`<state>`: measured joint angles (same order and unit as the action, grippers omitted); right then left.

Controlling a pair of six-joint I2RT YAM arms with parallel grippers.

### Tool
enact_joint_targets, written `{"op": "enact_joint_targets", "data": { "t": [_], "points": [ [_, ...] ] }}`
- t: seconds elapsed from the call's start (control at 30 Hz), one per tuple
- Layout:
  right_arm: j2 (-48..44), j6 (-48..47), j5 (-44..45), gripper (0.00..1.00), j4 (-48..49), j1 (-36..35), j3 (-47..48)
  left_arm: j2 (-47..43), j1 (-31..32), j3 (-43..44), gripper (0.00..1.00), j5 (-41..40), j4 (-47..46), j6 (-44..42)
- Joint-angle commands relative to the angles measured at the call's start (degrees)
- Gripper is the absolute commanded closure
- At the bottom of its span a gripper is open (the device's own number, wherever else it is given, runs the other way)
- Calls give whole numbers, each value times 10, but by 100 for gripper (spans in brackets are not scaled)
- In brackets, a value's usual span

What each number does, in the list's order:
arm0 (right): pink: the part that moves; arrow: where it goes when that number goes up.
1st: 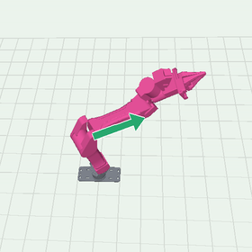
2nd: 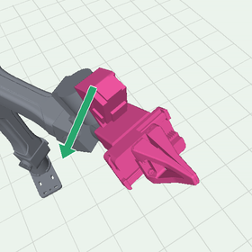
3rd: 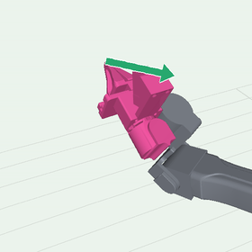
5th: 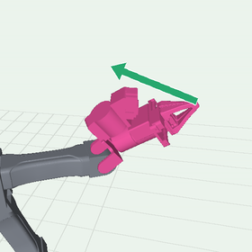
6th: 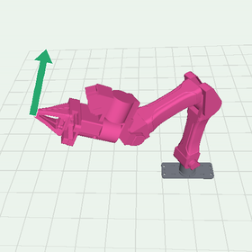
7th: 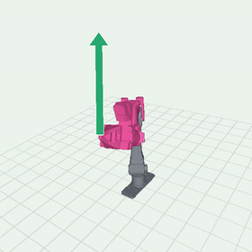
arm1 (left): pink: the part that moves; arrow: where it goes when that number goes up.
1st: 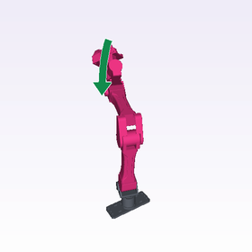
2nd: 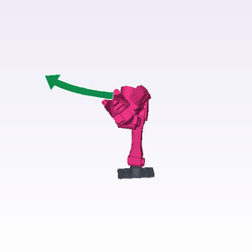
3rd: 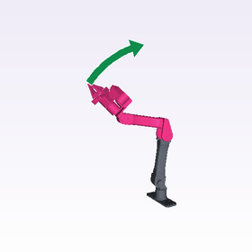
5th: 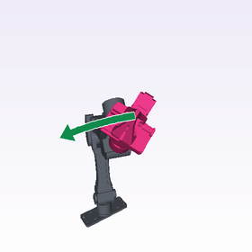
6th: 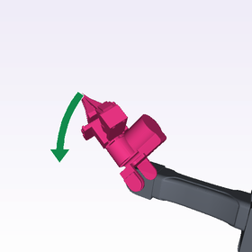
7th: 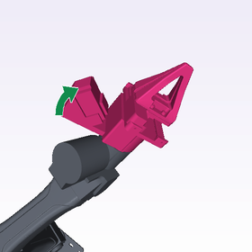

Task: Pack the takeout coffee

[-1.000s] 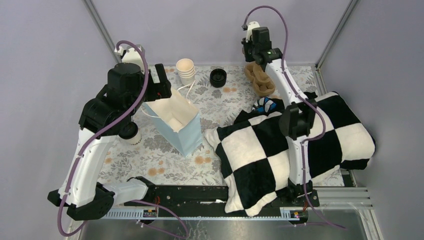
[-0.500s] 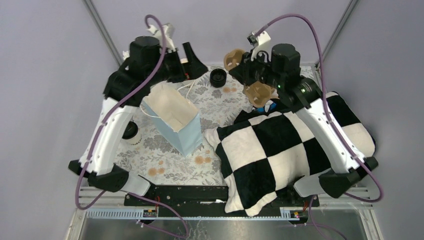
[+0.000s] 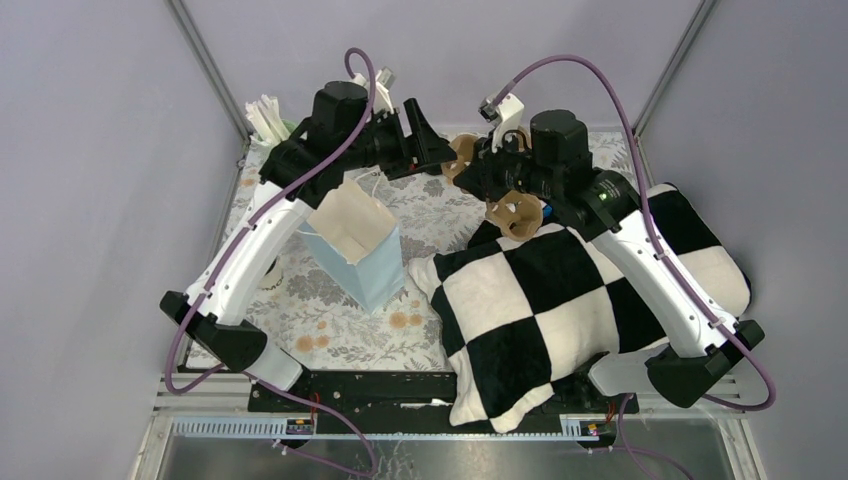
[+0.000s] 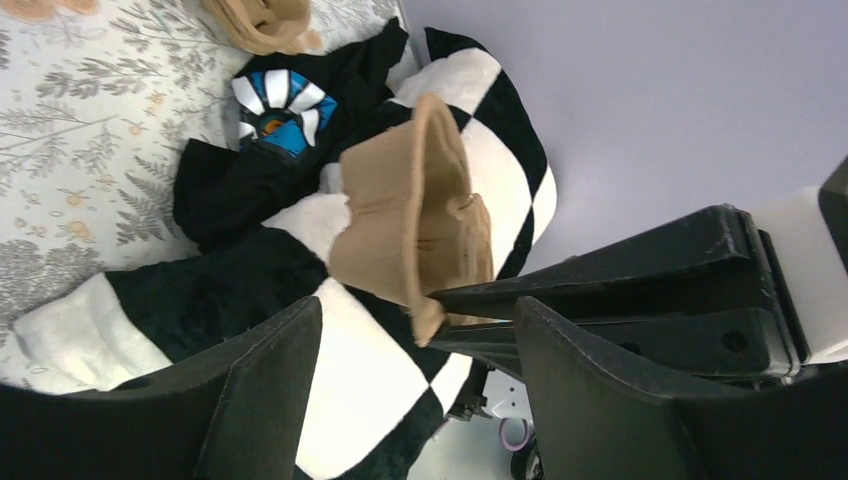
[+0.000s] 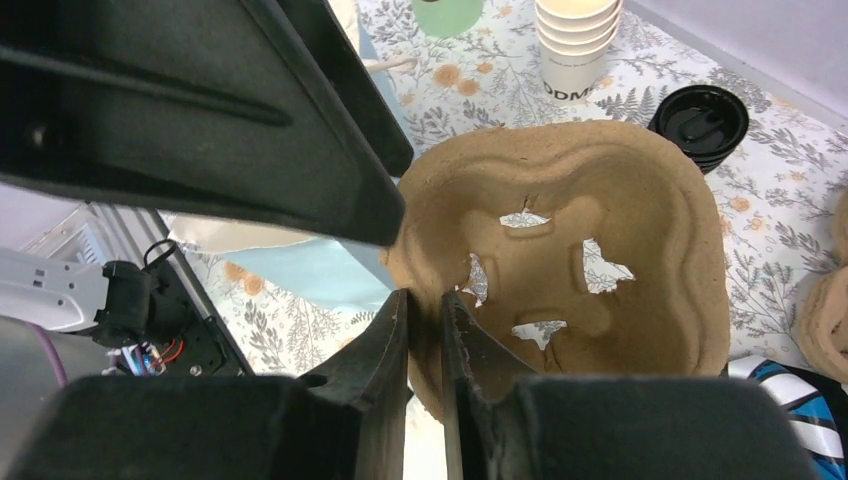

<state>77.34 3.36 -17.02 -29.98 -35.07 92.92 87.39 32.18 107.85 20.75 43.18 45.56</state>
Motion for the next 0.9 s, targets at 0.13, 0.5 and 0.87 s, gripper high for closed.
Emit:
{"op": "enact_joint_targets", "data": {
  "t": [0.13, 0.5, 0.87],
  "points": [
    [-22, -21, -25, 93, -2, -17, -13, 5, 35, 25, 39, -51, -9, 13],
    [-27, -31, -25, 93, -11, -20, -13, 35, 59, 61, 65, -102, 31, -5],
    [-26, 1, 6, 56, -28, -23, 5, 20, 66, 82, 100, -200, 41, -32]
  ]
}}
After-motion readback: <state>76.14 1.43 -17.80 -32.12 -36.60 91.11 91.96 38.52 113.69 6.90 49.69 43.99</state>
